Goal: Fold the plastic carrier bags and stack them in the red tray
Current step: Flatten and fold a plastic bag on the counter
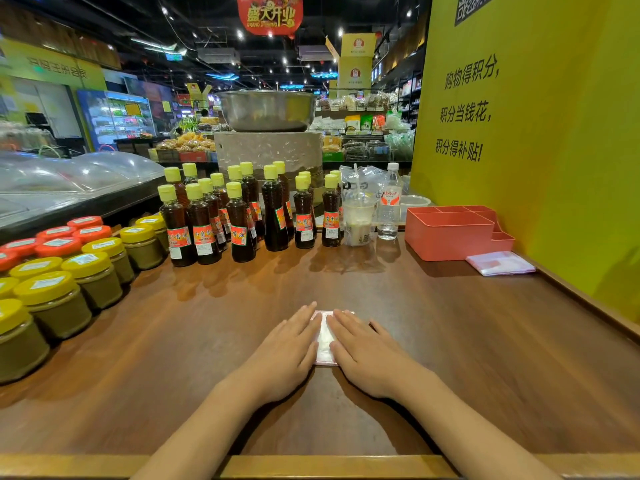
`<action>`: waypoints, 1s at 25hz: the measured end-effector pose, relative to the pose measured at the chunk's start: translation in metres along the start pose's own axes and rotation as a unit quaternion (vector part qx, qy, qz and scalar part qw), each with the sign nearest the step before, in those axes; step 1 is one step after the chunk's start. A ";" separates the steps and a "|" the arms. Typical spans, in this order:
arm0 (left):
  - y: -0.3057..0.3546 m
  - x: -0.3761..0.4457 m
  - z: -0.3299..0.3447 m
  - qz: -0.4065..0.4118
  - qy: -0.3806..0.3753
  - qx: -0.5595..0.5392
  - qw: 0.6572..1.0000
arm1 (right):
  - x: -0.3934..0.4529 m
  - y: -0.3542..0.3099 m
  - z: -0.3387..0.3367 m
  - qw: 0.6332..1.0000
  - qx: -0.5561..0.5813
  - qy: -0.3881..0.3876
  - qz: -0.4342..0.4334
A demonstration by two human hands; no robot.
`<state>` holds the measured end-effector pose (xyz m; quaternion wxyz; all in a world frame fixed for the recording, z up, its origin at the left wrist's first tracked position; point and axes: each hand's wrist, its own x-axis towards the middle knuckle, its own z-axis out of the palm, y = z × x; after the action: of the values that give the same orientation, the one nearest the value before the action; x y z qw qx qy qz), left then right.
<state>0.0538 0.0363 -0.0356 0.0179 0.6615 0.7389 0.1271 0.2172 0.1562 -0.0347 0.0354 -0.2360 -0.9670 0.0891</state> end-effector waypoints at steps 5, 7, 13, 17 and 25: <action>0.004 0.003 -0.008 -0.027 -0.058 0.014 0.998 | 0.006 0.003 0.001 1.000 -0.001 -0.024 0.011; 0.002 0.005 -0.009 -0.029 -0.061 0.023 0.997 | 0.006 0.003 0.001 1.000 -0.002 -0.026 0.013; 0.005 0.002 -0.003 -0.059 -0.021 0.007 0.998 | 0.003 -0.004 -0.007 0.999 0.018 -0.025 0.043; 0.028 -0.011 -0.009 -0.016 0.078 -0.020 0.997 | -0.004 -0.009 -0.006 0.985 -0.021 0.043 0.164; 0.068 0.038 0.001 0.010 -0.046 0.032 0.998 | -0.094 0.040 -0.047 0.999 -0.004 0.021 0.027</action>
<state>0.1153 0.0799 -0.0165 0.0291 0.6738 0.7347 0.0732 0.3237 0.1552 0.0011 0.0521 -0.2637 -0.9597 0.0817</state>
